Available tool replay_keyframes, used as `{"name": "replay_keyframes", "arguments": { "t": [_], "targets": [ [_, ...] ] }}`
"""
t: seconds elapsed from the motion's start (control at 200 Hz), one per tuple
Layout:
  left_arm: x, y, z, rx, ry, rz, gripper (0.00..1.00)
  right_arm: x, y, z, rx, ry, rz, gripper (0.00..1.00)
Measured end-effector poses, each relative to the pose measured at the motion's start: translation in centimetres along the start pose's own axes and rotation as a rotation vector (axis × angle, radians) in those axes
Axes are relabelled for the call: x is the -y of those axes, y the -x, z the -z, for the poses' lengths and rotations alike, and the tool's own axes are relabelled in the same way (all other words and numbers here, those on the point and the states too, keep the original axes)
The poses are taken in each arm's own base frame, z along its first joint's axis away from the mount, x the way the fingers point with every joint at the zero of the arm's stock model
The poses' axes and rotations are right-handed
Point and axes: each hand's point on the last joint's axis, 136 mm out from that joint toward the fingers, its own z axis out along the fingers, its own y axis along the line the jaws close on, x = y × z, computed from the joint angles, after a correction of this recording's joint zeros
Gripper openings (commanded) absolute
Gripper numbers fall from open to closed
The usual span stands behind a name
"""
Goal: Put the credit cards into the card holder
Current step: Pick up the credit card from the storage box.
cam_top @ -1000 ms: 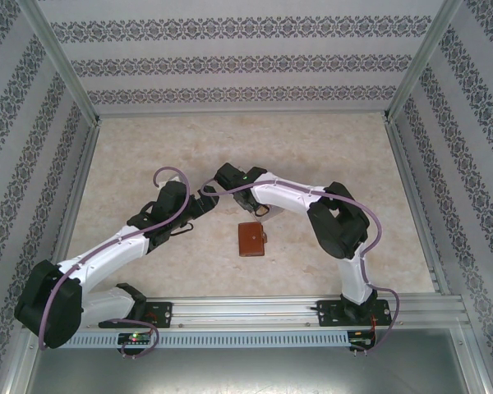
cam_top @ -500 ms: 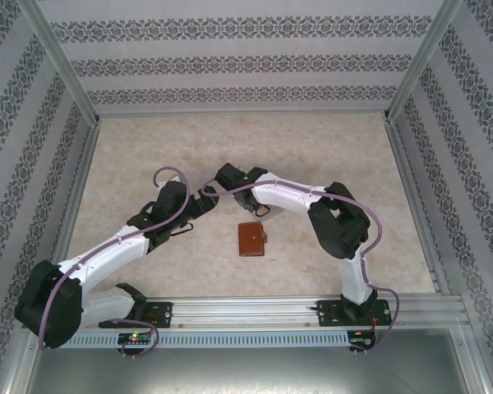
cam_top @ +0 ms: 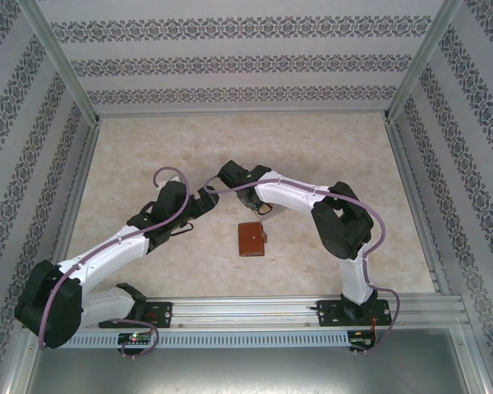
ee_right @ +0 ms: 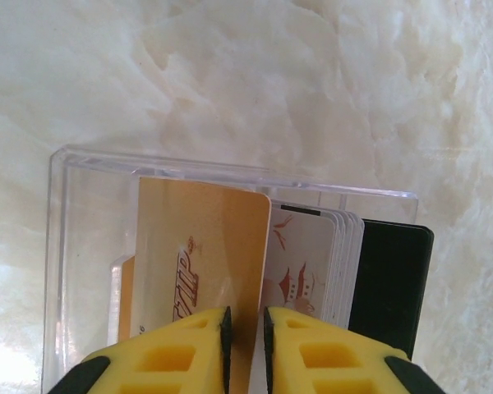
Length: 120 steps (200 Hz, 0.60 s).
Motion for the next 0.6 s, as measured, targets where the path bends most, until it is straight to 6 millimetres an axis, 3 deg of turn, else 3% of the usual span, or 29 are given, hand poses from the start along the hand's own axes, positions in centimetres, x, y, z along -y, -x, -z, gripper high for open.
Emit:
{"name": "replay_keyframes", "arguments": {
  "t": [0.06,0.34,0.6],
  "targets": [
    [0.0,0.0,0.0,0.000,0.000,0.001,0.99,0.0,0.0,0.0,-0.001,0.001,-0.004,0.12],
    [-0.1,-0.1,-0.1,-0.002,0.003,0.002,0.99,0.3,0.0,-0.1,-0.004,0.010,-0.028,0.06],
    [-0.3,-0.2,-0.2,-0.007,0.011,0.002,0.99,0.5,0.3,1.3,0.025,0.052,-0.075,0.00]
  ]
}}
